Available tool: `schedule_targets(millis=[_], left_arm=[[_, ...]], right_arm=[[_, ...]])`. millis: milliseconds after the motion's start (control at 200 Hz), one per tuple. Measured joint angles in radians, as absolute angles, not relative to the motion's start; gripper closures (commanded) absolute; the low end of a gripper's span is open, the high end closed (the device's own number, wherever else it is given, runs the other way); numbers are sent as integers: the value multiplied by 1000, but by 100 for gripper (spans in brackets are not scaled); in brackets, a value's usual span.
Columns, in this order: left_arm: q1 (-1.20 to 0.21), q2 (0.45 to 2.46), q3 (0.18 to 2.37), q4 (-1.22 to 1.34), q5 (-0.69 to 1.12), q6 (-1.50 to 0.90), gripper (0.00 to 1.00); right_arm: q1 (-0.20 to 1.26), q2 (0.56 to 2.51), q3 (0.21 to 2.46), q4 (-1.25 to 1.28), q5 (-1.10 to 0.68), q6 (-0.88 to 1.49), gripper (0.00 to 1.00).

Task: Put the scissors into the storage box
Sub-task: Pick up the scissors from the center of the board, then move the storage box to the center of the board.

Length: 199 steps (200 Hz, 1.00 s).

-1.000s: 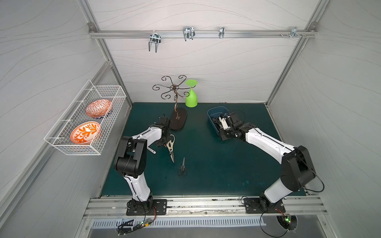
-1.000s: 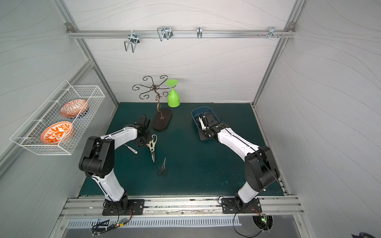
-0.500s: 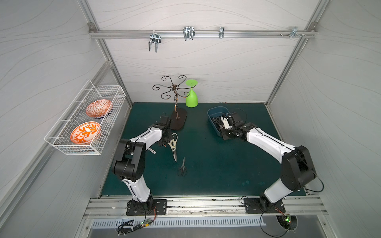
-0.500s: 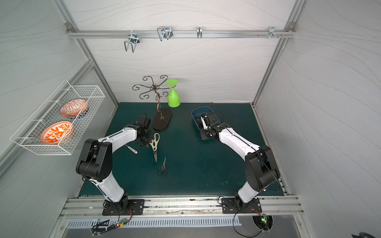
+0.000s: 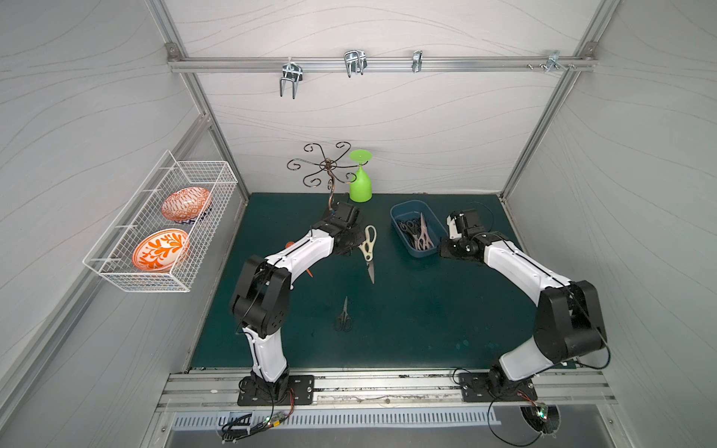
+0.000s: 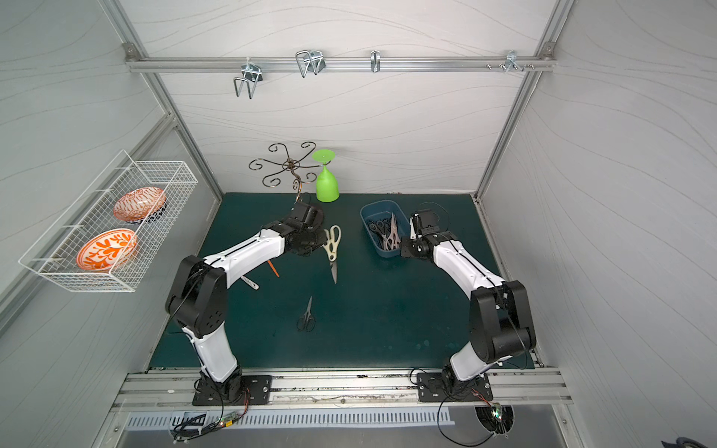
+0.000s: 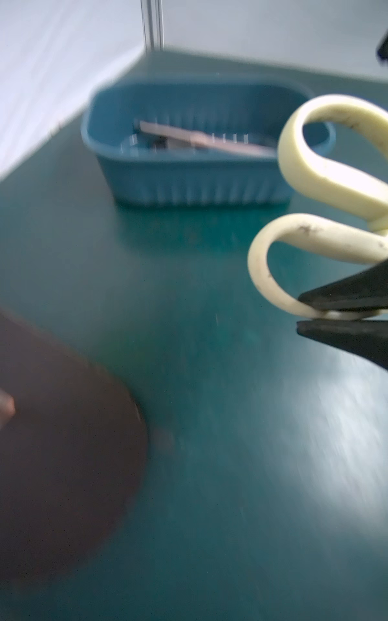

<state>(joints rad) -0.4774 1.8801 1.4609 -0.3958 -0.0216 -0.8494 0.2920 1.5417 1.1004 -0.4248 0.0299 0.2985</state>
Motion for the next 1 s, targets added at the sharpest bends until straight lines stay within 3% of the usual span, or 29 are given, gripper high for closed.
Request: schedule_targets(millis=[205, 565, 765, 995], left_arm=[[-529, 2094, 1728, -364, -2, -912, 100], [-554, 2300, 1946, -278, 10, -1060, 100], [-559, 2293, 1932, -245, 24, -1064, 100], [-547, 2171, 1739, -226, 56, -1029, 100]], right_arm=[[238, 1534, 1085, -413, 27, 326, 59], [193, 1547, 1095, -362, 33, 322, 56], [129, 1737, 1273, -361, -53, 211, 53], [118, 1916, 1493, -429, -147, 51, 54]])
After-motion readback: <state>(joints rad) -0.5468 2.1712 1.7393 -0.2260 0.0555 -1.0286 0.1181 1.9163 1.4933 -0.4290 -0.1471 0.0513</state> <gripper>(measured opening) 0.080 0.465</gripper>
